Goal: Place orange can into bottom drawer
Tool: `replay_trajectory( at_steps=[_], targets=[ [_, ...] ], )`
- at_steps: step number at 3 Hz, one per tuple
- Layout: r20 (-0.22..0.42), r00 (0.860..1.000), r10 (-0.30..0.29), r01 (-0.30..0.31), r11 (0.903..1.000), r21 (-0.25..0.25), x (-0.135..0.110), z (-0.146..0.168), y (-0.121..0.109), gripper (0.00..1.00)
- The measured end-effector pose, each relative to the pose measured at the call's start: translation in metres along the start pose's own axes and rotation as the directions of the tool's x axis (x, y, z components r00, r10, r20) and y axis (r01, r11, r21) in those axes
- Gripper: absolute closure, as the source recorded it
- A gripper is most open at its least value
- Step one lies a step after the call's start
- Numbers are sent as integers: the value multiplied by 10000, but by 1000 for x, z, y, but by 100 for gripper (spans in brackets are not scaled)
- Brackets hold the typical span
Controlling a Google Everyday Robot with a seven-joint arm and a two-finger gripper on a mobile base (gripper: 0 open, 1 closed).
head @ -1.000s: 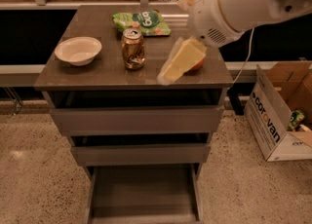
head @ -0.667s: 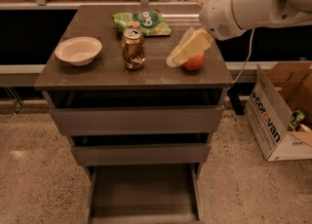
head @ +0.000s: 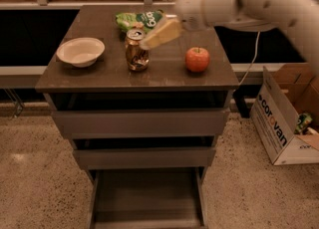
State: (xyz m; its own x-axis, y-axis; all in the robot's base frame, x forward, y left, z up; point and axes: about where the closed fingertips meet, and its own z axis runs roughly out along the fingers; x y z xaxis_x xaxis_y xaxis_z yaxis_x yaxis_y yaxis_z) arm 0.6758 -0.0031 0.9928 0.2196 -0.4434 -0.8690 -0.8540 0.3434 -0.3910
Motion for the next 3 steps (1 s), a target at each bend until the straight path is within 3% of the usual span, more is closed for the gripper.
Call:
replay_trajectory(
  at_steps=[1,2,3],
  targets=[
    [354,9972,653,-637,9971,-427,2,60,4,0],
    [62,9931,1172,-1165,9908,-691,17,100,18,0],
    [-444,9846,1690,-1718,9826,-707,40,118,27,0]
  ],
)
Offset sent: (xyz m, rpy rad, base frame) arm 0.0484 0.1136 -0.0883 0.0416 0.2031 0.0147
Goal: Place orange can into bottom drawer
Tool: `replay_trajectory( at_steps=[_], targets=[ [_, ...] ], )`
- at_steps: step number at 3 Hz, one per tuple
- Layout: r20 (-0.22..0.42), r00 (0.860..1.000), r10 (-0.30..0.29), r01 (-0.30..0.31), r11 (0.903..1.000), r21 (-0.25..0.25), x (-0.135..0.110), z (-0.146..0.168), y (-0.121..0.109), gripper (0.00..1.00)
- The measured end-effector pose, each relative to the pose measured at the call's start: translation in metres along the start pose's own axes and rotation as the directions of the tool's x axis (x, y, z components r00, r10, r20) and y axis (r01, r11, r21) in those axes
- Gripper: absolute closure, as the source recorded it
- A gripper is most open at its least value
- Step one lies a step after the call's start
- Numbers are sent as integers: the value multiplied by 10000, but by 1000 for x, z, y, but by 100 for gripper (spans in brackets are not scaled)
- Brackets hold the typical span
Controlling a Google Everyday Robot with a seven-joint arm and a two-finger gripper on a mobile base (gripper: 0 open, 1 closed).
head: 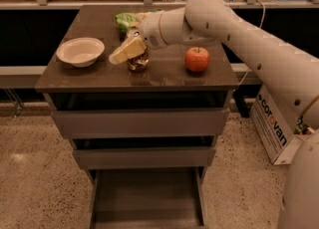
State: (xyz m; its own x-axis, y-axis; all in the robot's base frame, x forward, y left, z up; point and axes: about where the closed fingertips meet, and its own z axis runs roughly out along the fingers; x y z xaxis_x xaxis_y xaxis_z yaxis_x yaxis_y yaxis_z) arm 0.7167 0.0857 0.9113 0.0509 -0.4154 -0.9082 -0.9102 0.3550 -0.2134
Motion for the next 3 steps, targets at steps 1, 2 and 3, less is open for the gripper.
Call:
replay_trajectory(
  at_steps=[1,2,3],
  targets=[
    [-290,9986,436,-430,9989,190,21,0,-2,0],
    [-107,9982,597,-592,9975,395,29,-8,-4,18],
    [451,9984,334,-348,9989,304,18,-17,-2,41]
  ],
)
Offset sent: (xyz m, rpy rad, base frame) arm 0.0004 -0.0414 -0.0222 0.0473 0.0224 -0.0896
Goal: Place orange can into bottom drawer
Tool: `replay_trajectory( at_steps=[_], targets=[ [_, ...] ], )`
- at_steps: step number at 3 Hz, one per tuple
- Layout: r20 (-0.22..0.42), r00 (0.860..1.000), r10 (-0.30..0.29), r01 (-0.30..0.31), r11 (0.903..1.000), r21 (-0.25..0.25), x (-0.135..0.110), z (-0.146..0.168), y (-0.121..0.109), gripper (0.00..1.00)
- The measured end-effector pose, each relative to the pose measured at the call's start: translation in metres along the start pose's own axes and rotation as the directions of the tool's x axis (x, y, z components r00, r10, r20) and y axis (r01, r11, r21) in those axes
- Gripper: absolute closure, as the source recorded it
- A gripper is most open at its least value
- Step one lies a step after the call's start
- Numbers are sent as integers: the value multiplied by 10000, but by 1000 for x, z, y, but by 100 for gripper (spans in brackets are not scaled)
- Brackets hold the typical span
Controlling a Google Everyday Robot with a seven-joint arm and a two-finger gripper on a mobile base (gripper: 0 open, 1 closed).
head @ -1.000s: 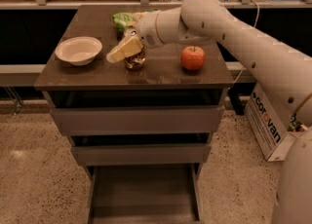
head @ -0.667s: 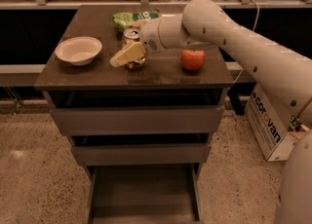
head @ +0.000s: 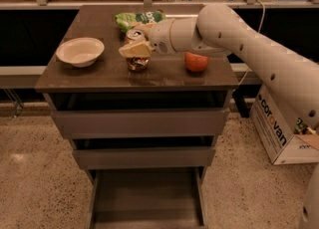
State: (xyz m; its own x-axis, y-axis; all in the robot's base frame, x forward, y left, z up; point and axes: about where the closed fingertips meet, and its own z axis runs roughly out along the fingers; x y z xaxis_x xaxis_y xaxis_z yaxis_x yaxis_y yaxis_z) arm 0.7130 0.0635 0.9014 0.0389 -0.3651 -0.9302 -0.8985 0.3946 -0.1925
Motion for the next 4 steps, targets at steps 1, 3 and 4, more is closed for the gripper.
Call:
replay_trajectory(
  at_steps=[1,3,4],
  targets=[
    [517,9963,-687,707,9967,-391,-23,-6,6,63],
    [1732,9605,-2177,2512,9463,-2035,-51,-81,87,100],
    [1137,9683,-2223,2423,9468,-2119,-28,-109,130,100]
  ],
)
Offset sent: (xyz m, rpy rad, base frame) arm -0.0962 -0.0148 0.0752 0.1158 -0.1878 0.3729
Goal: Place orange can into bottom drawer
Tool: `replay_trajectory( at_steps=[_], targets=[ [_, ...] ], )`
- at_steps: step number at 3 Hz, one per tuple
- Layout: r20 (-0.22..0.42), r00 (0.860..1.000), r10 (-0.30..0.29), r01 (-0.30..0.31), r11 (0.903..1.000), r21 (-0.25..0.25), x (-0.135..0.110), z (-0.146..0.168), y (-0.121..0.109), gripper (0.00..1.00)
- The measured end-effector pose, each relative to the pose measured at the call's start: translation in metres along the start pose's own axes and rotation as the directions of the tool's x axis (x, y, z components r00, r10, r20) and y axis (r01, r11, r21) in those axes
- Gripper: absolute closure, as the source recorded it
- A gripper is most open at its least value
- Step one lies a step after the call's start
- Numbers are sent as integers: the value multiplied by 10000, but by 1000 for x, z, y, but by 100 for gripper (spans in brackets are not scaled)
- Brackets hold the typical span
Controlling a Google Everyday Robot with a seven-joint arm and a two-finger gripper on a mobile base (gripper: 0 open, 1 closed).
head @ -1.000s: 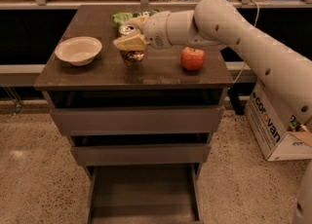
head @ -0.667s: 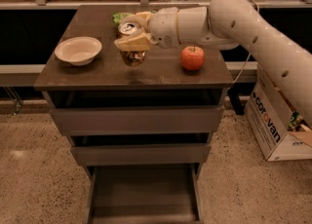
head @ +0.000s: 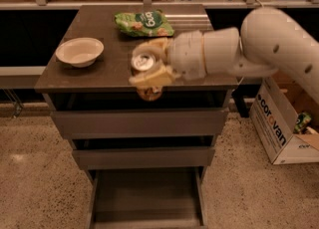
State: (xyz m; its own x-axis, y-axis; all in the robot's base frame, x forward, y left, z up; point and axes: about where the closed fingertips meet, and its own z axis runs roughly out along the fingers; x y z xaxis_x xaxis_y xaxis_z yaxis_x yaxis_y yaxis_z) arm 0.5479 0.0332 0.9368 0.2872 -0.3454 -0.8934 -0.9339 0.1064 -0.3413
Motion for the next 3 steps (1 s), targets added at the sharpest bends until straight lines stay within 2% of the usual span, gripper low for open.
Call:
replay_trajectory(
  at_steps=[1,2,3],
  targets=[
    [-496,9955,802,-771,9951,613,59,14,31,100],
    [-931,9862,1370,-1322,9896,566,98,35,62,100],
    [-934,9853,1430,-1393,9892,458,101,37,63,100]
  ],
)
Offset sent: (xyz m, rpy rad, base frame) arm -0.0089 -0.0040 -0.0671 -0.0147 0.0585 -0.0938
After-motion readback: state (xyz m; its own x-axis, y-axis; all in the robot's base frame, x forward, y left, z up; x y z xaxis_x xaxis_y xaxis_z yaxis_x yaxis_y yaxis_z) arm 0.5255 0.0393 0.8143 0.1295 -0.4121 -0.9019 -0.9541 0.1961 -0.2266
